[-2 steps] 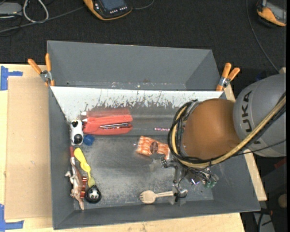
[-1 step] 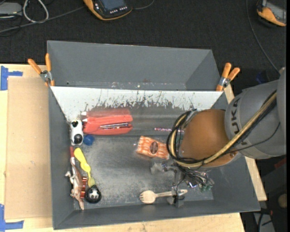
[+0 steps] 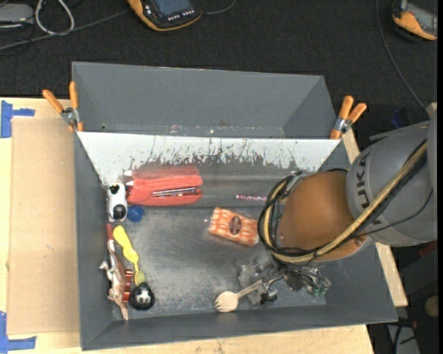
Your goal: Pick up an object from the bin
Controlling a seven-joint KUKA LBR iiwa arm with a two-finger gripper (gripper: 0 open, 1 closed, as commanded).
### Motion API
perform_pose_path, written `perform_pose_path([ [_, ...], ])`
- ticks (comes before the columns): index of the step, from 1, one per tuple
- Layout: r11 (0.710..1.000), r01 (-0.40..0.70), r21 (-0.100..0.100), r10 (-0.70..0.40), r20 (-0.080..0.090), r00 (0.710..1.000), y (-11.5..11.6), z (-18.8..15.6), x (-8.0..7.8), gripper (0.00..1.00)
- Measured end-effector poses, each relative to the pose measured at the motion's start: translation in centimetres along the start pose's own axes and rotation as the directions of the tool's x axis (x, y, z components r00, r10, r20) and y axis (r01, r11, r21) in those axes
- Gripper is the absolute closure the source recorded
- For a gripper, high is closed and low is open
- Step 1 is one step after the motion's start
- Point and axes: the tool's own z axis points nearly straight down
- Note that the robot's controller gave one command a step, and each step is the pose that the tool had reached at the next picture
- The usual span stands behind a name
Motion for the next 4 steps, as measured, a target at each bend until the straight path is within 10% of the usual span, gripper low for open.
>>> perform_pose_path([
  [4, 1.000, 0.005, -0.002, -0.005, -0.001, 1.000, 0.2, -1.8, 0.0, 1.00],
])
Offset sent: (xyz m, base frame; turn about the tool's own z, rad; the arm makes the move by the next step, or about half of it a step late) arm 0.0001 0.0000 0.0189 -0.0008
